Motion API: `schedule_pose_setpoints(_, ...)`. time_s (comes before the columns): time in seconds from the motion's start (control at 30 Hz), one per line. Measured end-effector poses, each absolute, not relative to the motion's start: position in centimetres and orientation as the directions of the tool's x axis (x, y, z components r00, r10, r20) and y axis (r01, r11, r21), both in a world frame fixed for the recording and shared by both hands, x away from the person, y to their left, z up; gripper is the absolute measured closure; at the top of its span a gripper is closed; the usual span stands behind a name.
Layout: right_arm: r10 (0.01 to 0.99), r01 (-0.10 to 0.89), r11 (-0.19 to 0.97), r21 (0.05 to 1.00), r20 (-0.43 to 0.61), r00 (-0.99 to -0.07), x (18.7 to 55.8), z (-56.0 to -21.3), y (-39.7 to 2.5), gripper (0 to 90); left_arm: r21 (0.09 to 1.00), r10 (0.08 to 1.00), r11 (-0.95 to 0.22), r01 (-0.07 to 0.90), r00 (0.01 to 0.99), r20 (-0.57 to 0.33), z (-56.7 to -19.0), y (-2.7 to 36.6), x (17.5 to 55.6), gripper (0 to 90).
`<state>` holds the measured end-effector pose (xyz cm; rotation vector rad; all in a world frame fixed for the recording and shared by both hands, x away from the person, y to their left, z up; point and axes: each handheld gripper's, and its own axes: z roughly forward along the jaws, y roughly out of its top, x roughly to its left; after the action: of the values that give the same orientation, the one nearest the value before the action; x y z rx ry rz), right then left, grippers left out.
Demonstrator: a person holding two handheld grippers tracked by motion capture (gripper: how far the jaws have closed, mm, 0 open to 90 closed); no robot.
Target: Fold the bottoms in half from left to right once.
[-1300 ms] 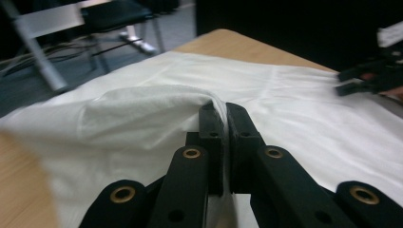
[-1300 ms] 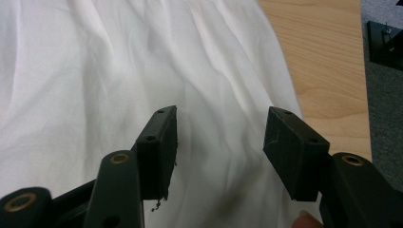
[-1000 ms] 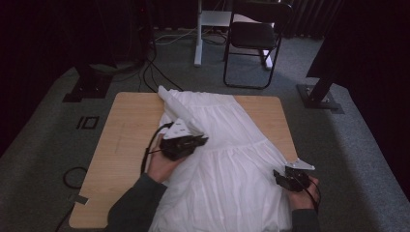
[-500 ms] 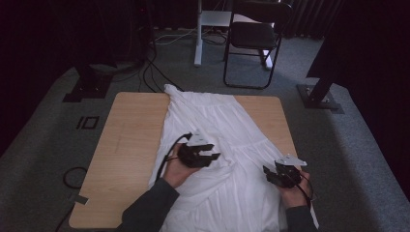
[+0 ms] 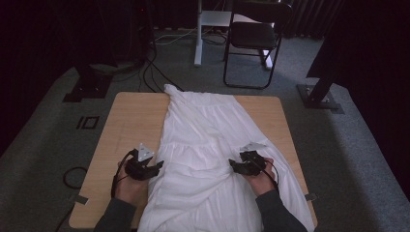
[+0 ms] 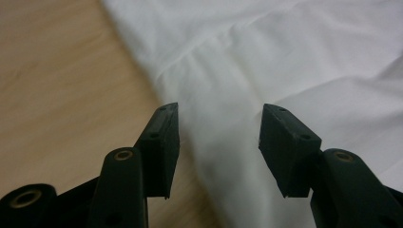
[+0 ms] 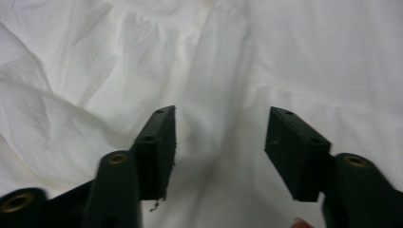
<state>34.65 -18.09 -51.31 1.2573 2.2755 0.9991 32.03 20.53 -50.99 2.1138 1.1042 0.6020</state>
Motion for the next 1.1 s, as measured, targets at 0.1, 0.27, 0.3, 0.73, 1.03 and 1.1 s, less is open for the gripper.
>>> schedule_pose_setpoints(0.1,0.833,0.643,0.342,0.685,0.095,-0.545,35.1,-52.6,-17.1,35.9,0.732,0.855,-0.361,0.578,0.518,0.013,-52.4,21.3,31.8,44.1)
schedule_pose_setpoints(0.27,0.826,0.677,0.357,0.644,0.121,-0.551,34.7,-53.8,-16.7,42.5,0.707,0.849,-0.368,0.604,0.528,-0.009,-53.9,20.6,31.7,41.2)
schedule_pose_setpoints(0.3,0.801,0.665,0.371,0.649,0.139,-0.583,34.5,-54.0,-16.7,64.5,0.697,0.838,-0.377,0.609,0.545,-0.024,-54.4,20.1,31.8,43.4)
schedule_pose_setpoints(0.73,0.803,0.475,0.324,0.818,0.027,-0.595,31.8,-47.3,-20.1,86.9,0.838,0.814,-0.272,0.474,0.577,-0.062,-49.3,19.3,29.7,88.3)
schedule_pose_setpoints(1.03,0.940,0.449,0.206,0.870,-0.049,-0.338,32.5,-44.5,-28.3,86.7,0.836,0.768,-0.347,0.424,0.640,-0.006,-48.5,14.2,30.3,61.0)
schedule_pose_setpoints(1.1,0.949,0.575,0.218,0.788,-0.034,-0.313,34.1,-48.8,-30.1,86.2,0.808,0.748,-0.379,0.451,0.663,-0.020,-50.1,12.6,30.7,56.7)
